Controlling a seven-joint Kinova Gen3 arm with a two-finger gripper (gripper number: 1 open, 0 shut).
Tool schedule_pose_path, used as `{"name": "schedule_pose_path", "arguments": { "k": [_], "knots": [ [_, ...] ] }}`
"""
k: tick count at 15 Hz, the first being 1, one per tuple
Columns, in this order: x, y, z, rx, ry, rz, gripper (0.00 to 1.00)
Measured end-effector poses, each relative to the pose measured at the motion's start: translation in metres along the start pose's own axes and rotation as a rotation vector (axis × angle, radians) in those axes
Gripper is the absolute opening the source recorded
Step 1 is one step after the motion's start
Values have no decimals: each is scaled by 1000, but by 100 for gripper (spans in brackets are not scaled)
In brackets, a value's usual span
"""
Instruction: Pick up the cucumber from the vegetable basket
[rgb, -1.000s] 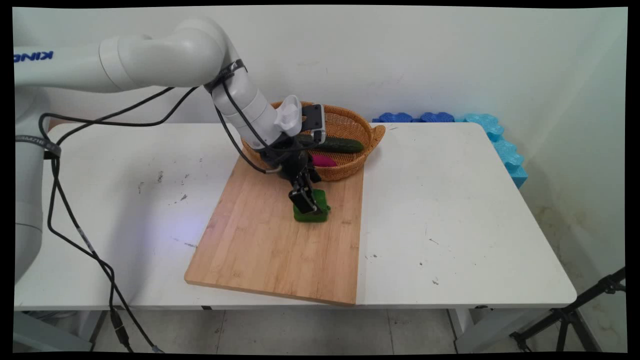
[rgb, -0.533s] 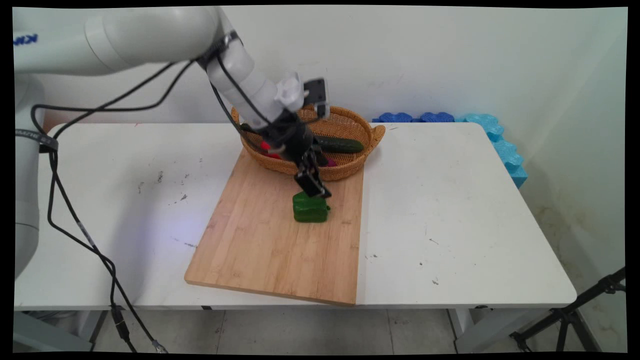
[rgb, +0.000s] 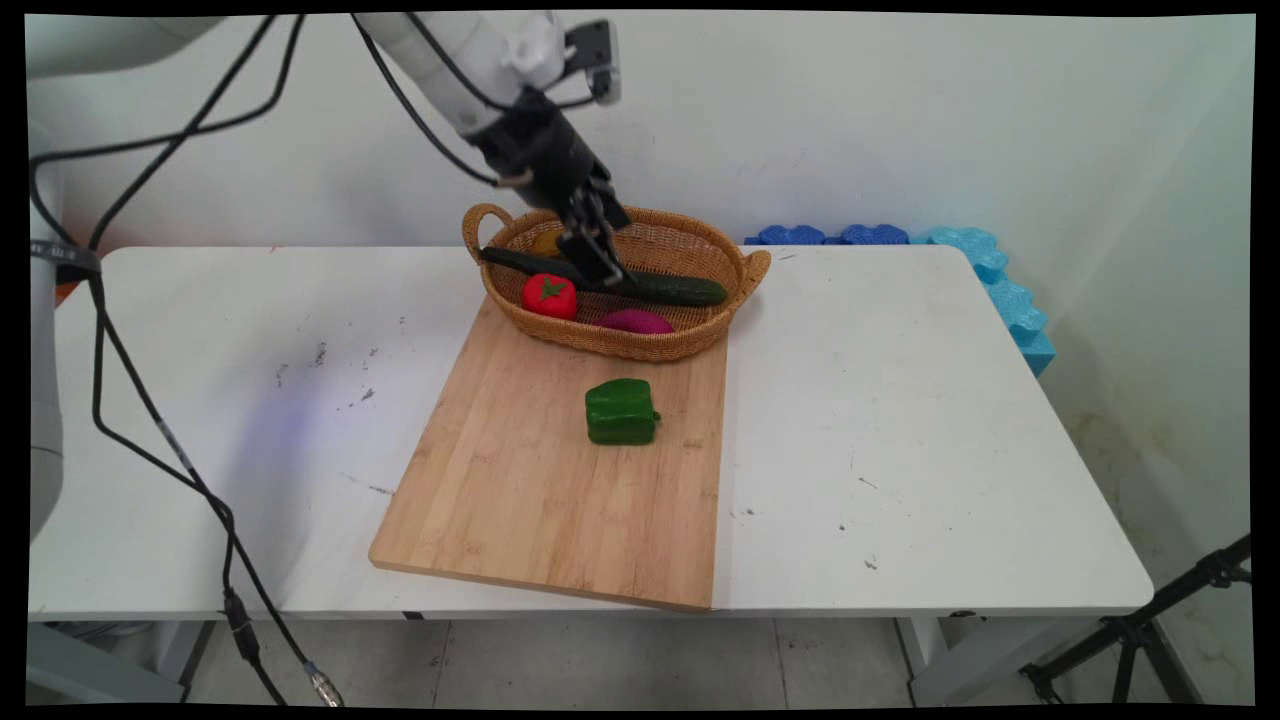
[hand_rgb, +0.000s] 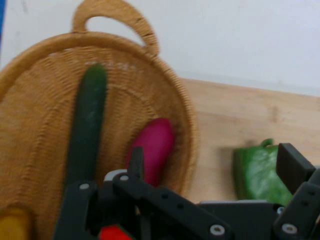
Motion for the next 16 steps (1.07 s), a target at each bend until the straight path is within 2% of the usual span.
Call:
{"name": "schedule_pose_path", "arguments": {
  "k": [2, 5, 9, 12, 16],
  "knots": [
    [-1, -15, -9, 24, -5, 3, 100],
    [-6, -49, -16, 74, -19, 5, 100],
    [-17, -88, -4, 118, -38, -22, 100],
    [-26, -109, 19, 126, -60, -42, 100],
    [-33, -125, 55, 113, -87, -69, 100]
  ]
}}
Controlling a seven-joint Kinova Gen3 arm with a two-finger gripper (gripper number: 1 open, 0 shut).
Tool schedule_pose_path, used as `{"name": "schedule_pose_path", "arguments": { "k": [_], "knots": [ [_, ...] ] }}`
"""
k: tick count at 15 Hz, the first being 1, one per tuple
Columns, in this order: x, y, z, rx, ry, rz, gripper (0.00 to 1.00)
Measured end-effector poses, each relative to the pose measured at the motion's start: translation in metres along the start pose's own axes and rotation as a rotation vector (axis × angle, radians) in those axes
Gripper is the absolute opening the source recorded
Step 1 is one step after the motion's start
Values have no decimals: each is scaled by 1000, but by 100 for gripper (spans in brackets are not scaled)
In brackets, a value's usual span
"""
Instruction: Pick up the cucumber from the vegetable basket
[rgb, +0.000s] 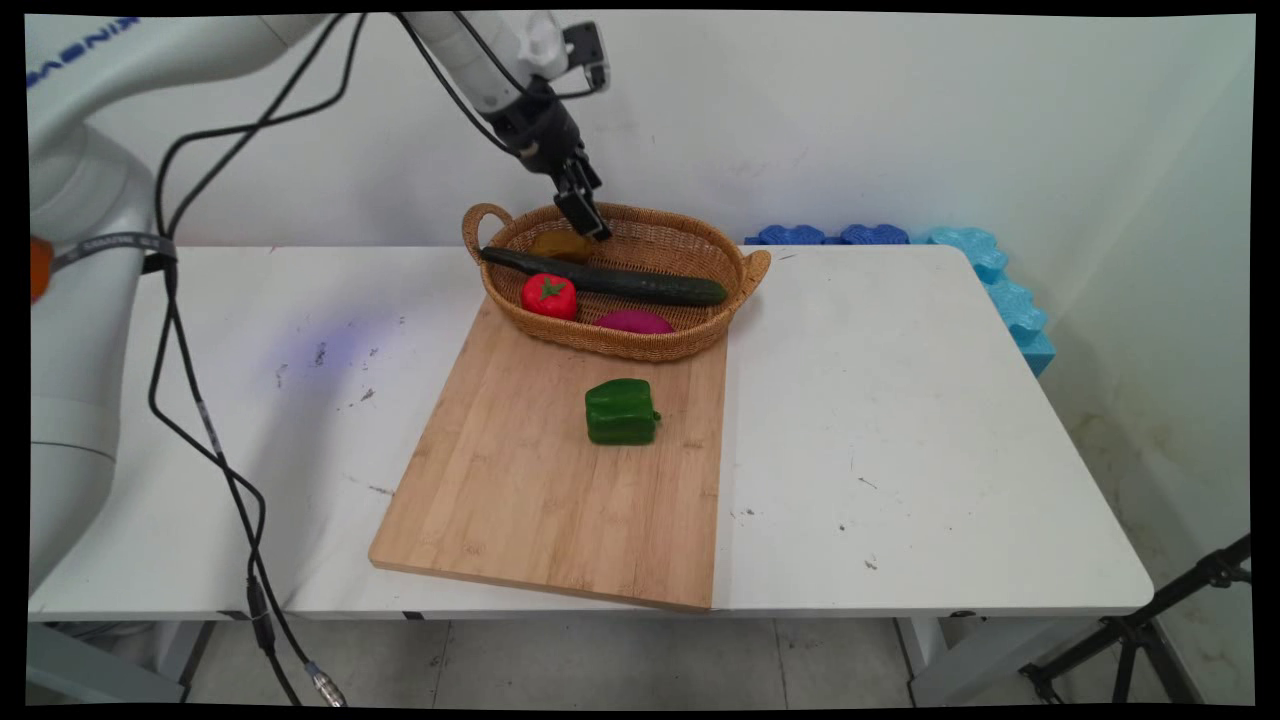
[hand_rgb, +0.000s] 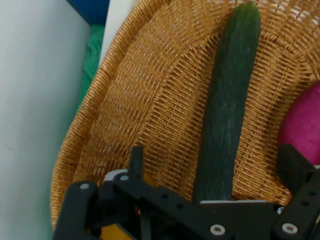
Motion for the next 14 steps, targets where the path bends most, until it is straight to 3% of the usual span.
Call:
{"name": "schedule_pose_path", "arguments": {
  "k": [14],
  "knots": [
    [-5, -10, 76, -73, -61, 0, 100]
  ]
}}
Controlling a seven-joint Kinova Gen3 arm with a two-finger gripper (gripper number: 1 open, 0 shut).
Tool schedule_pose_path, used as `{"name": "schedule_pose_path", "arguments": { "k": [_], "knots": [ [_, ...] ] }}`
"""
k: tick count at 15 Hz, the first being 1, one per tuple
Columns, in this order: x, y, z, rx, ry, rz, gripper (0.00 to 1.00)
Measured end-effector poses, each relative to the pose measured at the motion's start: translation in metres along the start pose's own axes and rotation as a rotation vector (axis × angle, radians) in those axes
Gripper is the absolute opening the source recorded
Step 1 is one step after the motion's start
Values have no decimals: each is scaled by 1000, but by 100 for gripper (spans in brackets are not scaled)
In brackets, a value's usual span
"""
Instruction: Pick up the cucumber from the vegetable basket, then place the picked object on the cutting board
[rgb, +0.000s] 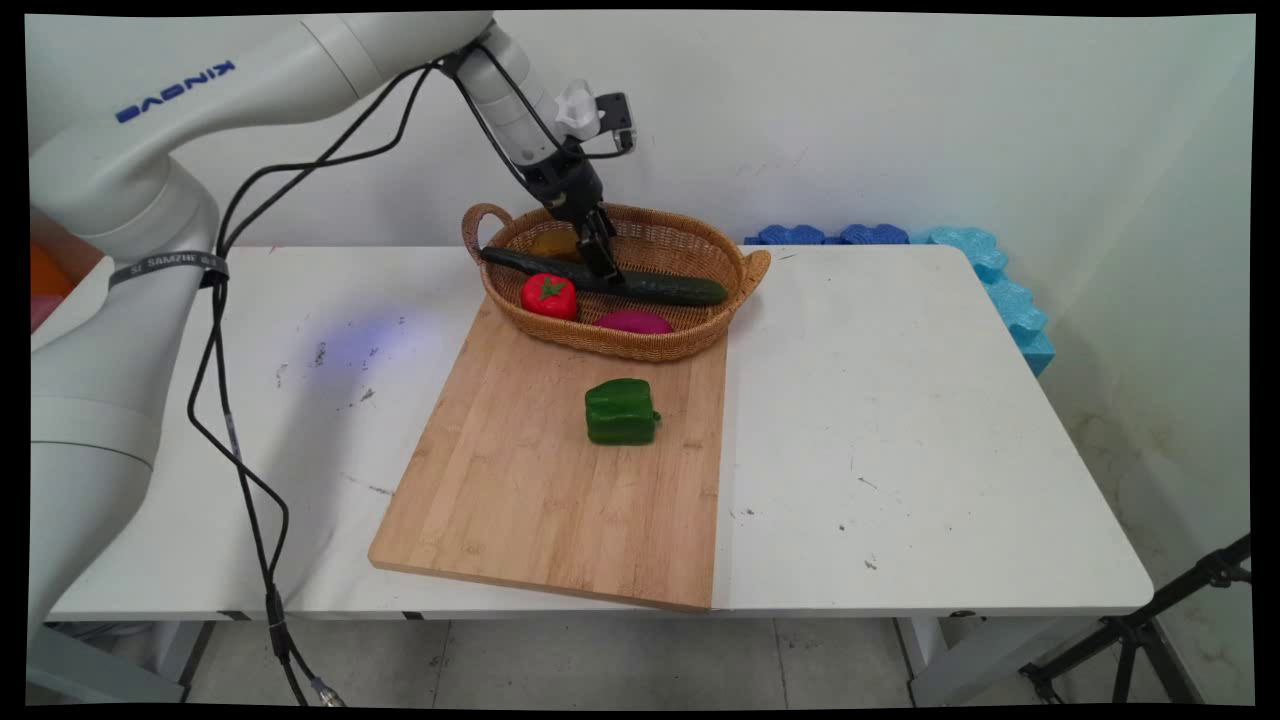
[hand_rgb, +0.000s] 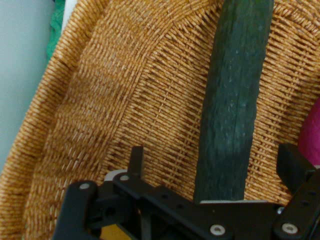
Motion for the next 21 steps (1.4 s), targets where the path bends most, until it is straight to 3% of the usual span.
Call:
{"name": "schedule_pose_path", "arguments": {
  "k": [14, 15, 21],
  "knots": [
    [0, -5, 34, -22, -17, 30, 100],
    [0, -5, 35, -22, -18, 34, 0],
    [0, -4, 38, -24, -22, 52, 0]
  ]
}}
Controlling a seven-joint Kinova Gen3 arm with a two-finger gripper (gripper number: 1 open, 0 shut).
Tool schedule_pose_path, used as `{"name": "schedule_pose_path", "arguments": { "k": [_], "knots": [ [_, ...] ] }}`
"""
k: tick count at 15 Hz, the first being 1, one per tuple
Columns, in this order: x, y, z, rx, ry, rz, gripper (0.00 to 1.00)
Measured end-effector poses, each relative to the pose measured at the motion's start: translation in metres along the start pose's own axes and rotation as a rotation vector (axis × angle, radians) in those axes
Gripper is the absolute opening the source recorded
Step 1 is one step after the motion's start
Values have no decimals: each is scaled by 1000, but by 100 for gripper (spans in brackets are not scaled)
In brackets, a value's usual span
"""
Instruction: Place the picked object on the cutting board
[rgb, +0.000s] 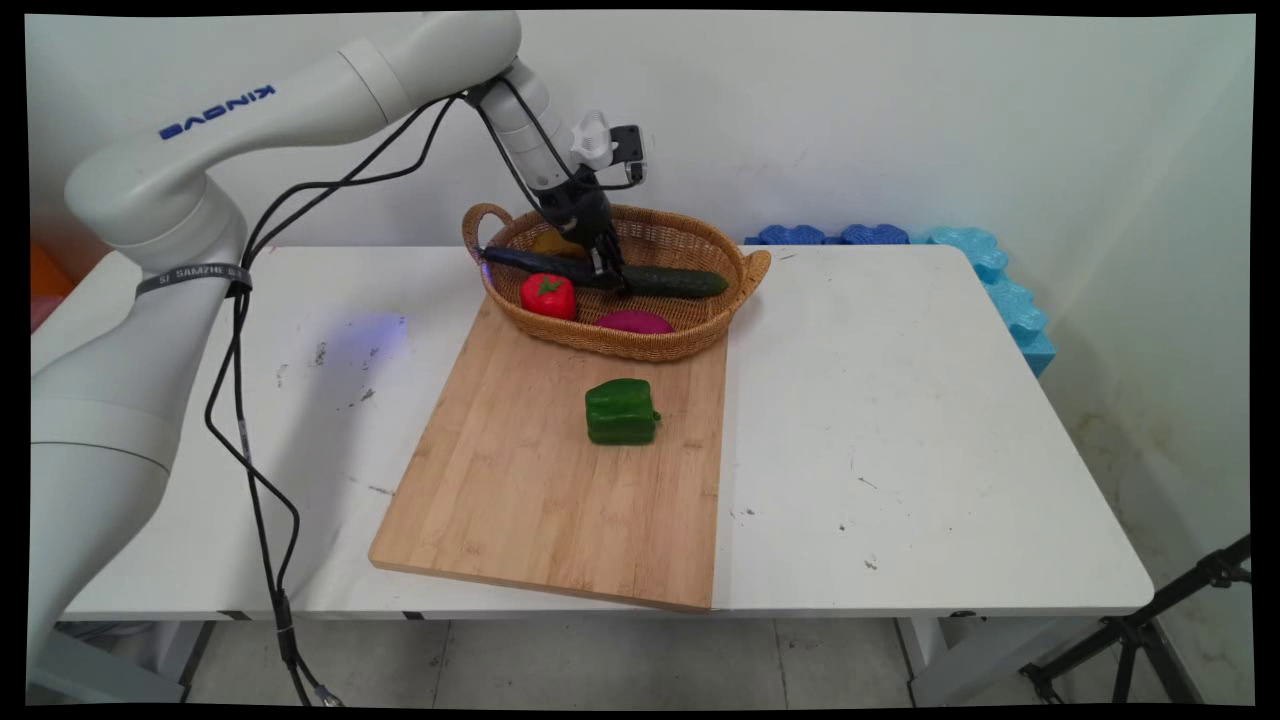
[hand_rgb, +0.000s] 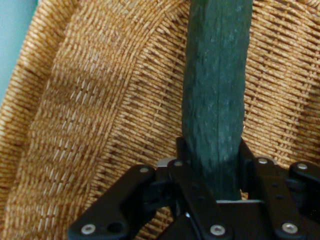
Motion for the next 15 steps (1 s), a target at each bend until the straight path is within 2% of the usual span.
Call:
{"name": "schedule_pose_path", "arguments": {
  "k": [3, 6, 10, 15],
  "knots": [
    [1, 1, -6, 5, 7, 8, 0],
    [7, 3, -28, 21, 33, 21, 0],
    [16, 16, -79, 36, 82, 45, 0],
    [18, 43, -148, 31, 143, 42, 0]
  ]
}}
